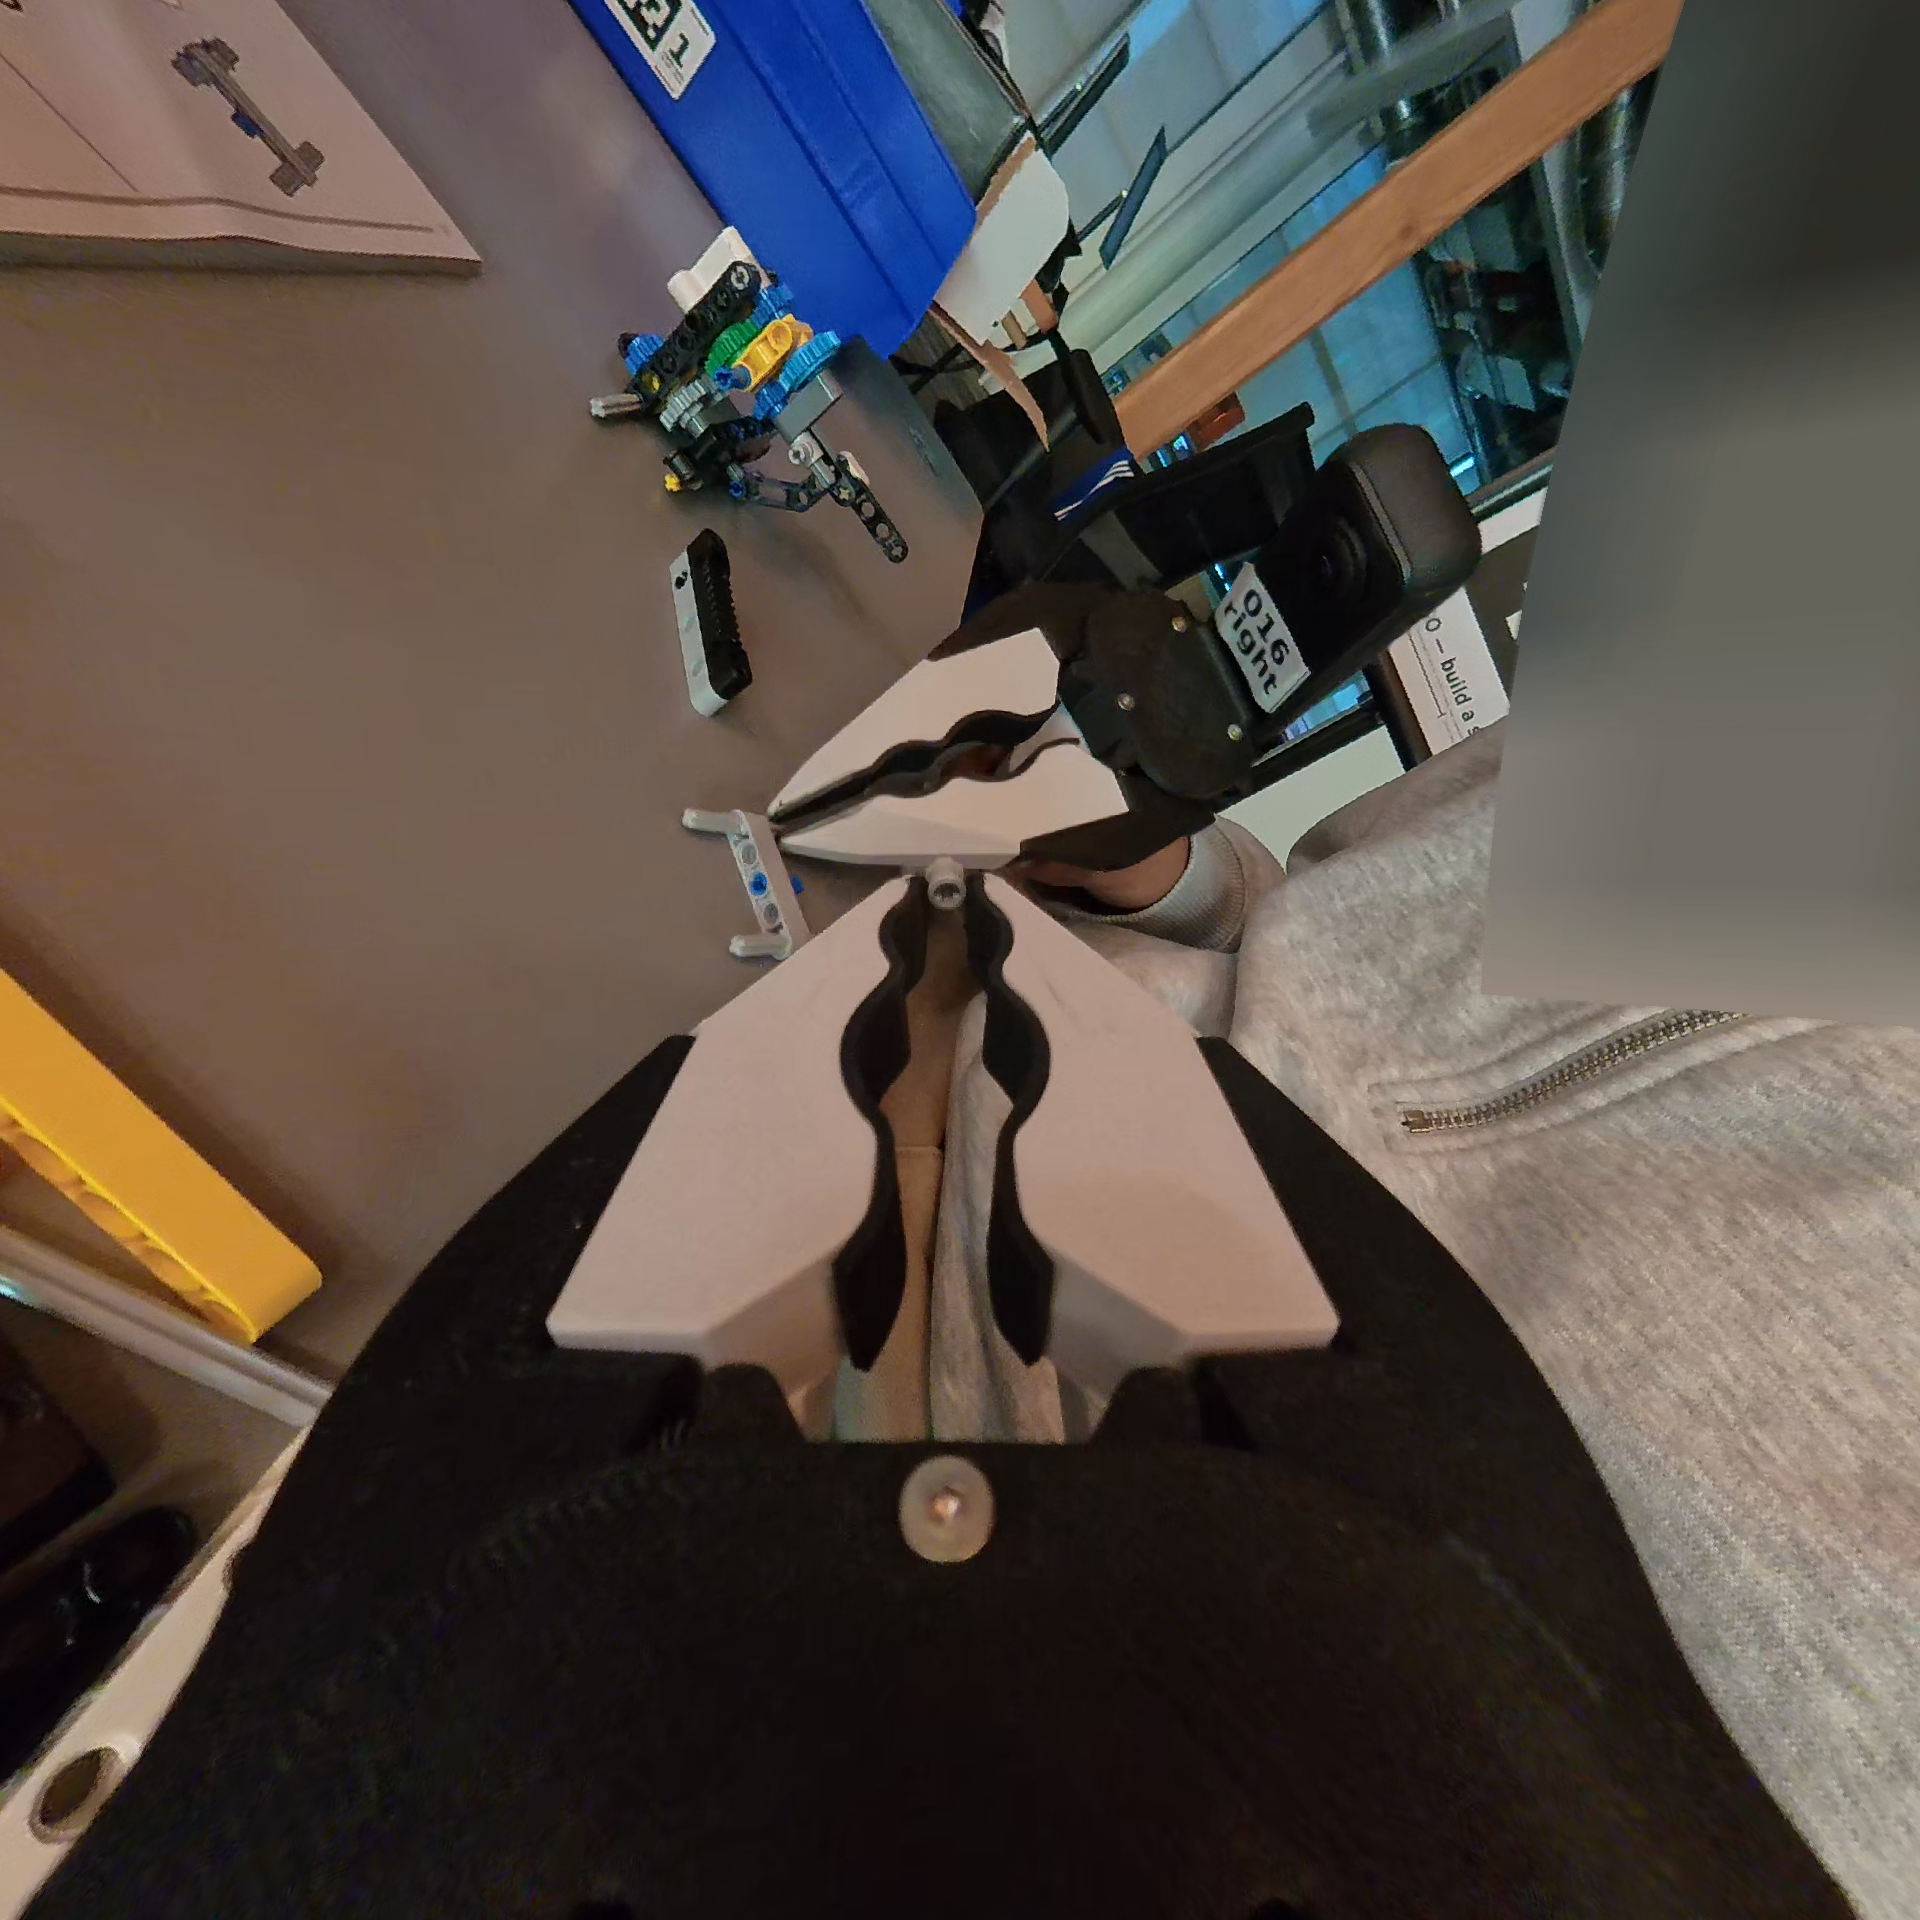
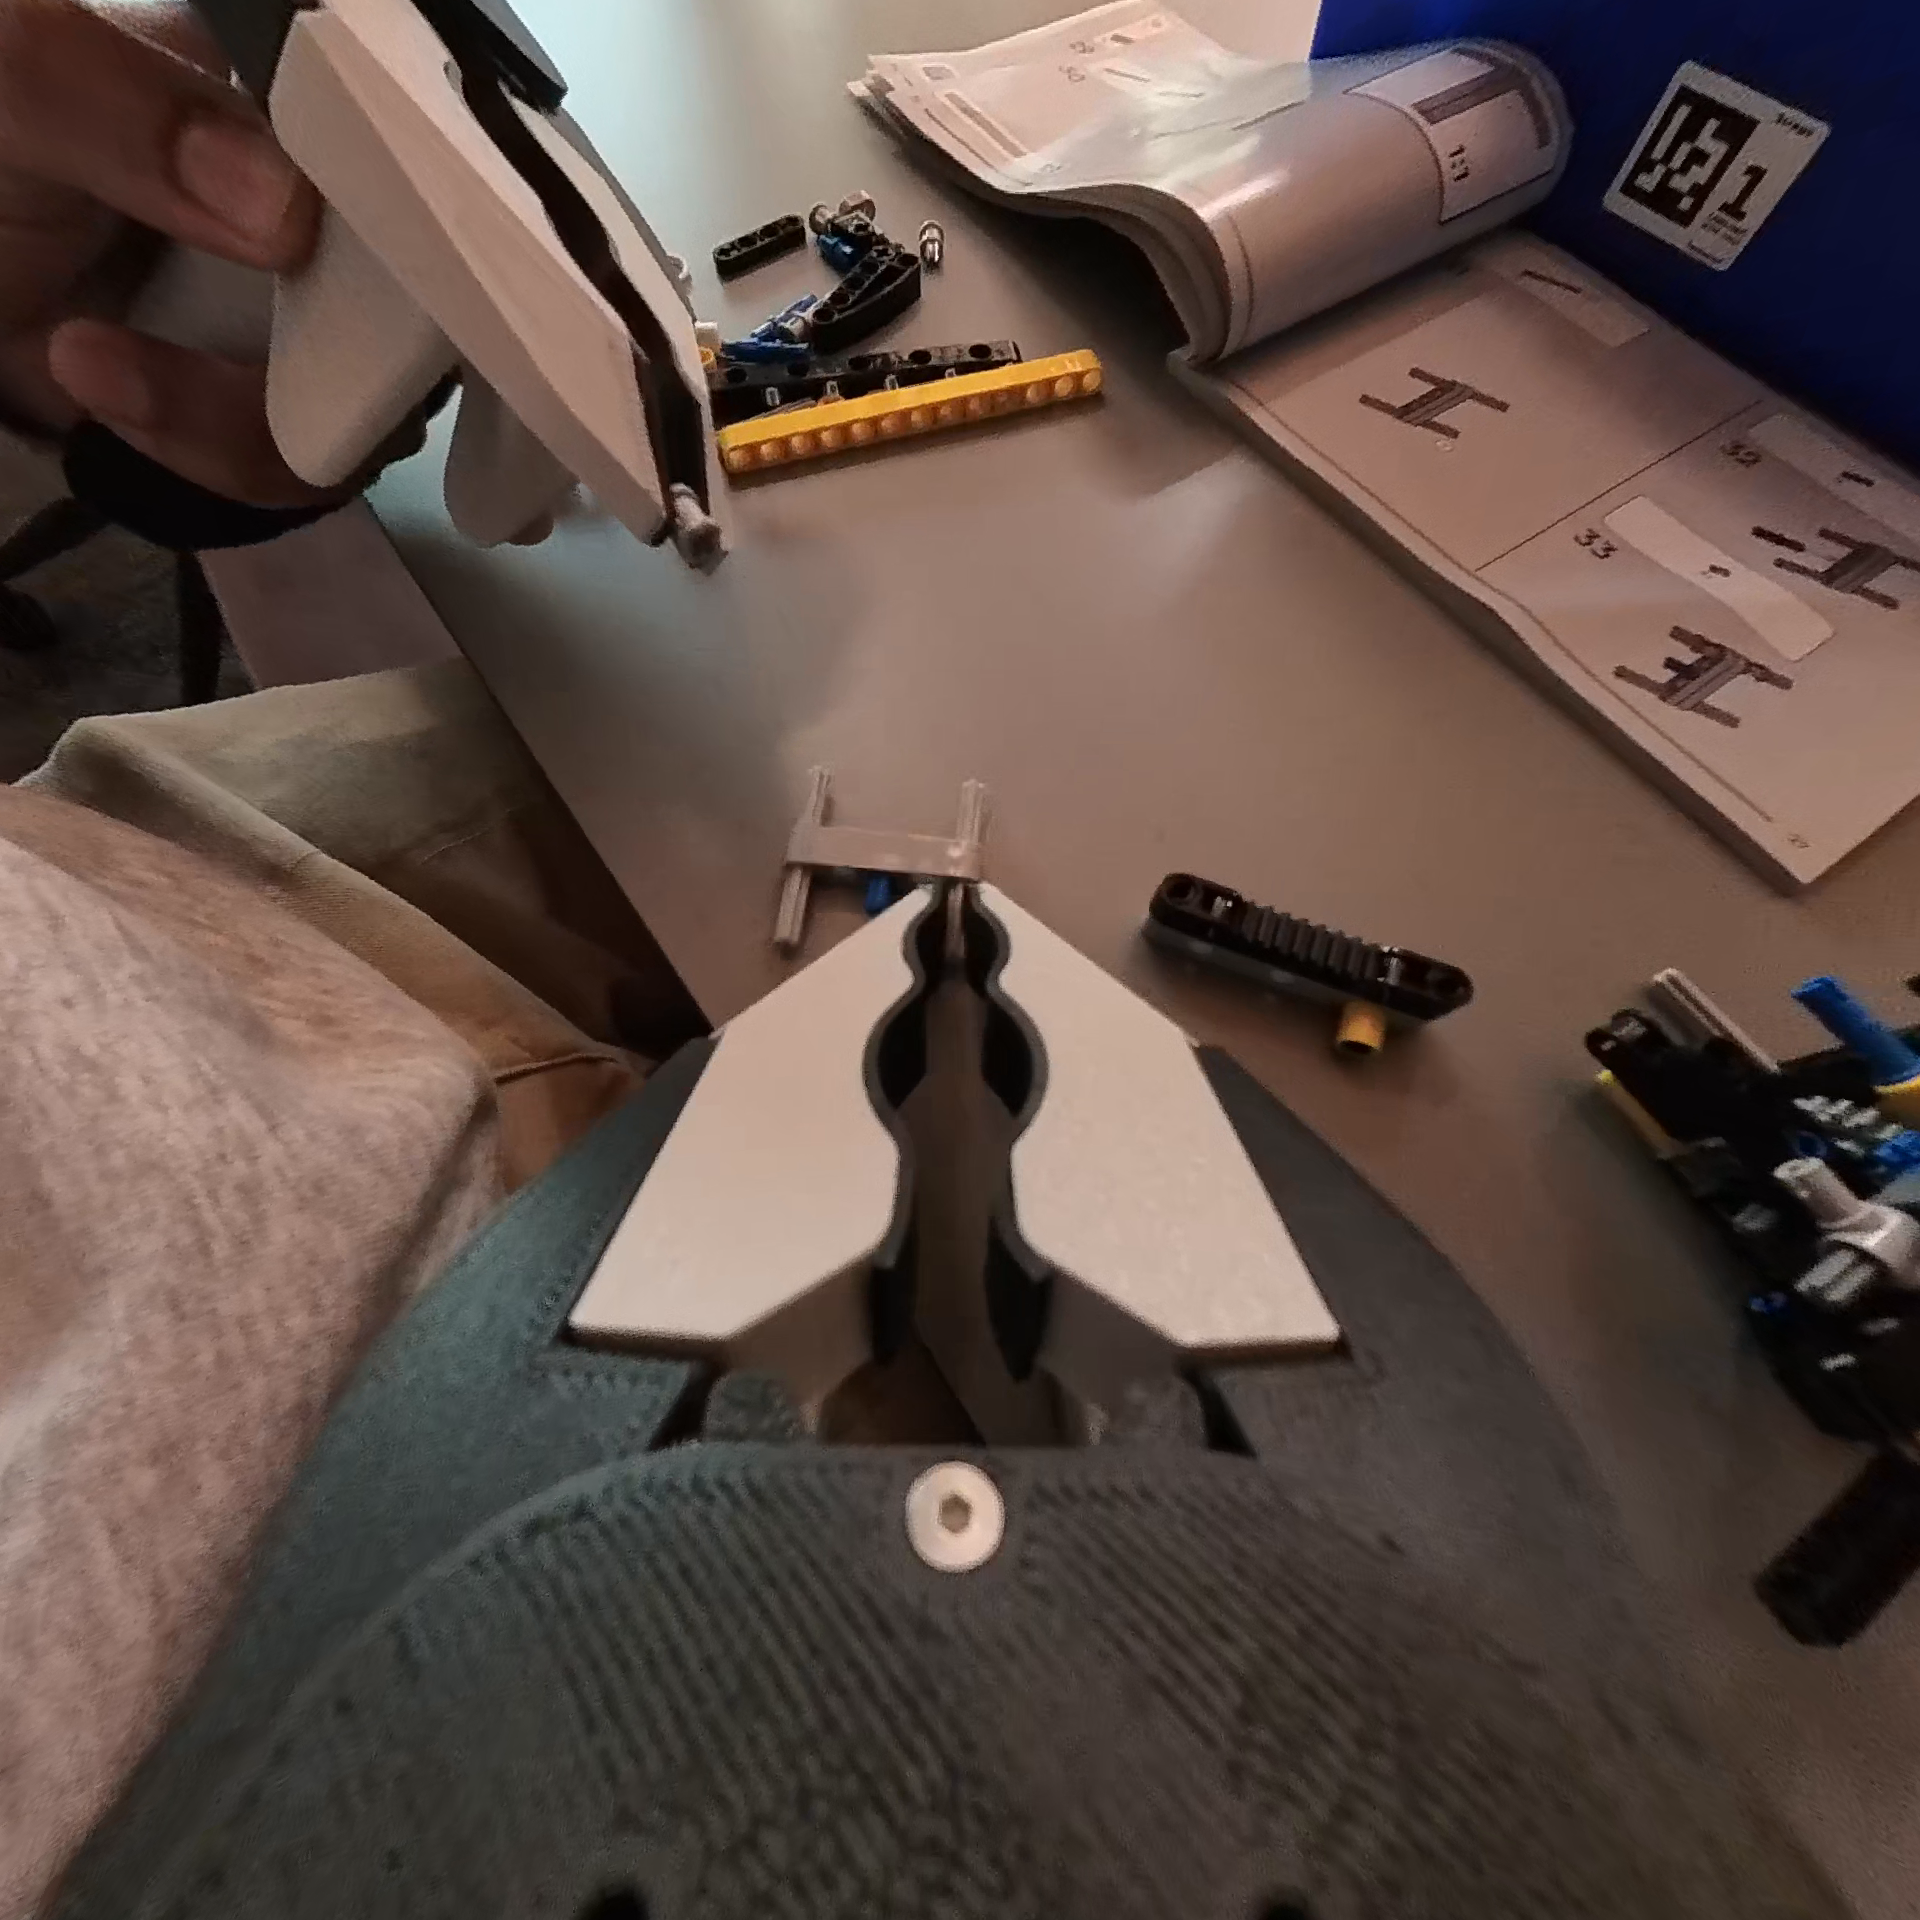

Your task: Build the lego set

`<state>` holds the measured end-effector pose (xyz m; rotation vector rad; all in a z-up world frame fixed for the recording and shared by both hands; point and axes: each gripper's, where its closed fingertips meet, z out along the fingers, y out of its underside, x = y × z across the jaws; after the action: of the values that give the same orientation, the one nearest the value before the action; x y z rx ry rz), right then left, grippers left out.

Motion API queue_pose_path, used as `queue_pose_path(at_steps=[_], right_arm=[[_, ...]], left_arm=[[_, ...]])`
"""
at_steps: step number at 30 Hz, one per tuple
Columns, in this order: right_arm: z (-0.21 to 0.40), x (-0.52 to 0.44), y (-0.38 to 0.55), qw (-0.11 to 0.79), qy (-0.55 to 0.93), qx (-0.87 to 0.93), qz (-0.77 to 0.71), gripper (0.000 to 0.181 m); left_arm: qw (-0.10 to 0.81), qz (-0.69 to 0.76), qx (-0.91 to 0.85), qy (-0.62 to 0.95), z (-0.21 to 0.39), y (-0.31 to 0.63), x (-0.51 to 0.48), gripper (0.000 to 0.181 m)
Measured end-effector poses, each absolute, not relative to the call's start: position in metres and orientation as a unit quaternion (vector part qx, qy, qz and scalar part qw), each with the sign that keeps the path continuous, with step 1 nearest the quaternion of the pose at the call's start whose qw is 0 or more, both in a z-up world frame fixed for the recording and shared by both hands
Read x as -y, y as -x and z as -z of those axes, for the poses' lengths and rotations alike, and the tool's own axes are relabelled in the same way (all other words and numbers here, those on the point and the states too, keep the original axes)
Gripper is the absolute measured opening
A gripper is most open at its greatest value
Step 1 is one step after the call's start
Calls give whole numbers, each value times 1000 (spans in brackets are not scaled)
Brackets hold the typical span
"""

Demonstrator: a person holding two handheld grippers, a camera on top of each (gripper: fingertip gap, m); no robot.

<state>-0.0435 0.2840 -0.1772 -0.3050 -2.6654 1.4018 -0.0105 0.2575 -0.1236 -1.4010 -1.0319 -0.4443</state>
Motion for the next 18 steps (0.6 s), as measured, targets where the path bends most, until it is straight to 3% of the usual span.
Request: queue_pose_path(at_steps=[14, 18], right_arm=[[181, -290, 48, 67, 116, 887, -441, 8], [182, -296, 38, 21, 121, 902, -414, 11]], left_arm=[[623, 192, 449, 611, 124, 10, -257, 4], [623, 193, 450, 610, 124, 11, -258, 4]])
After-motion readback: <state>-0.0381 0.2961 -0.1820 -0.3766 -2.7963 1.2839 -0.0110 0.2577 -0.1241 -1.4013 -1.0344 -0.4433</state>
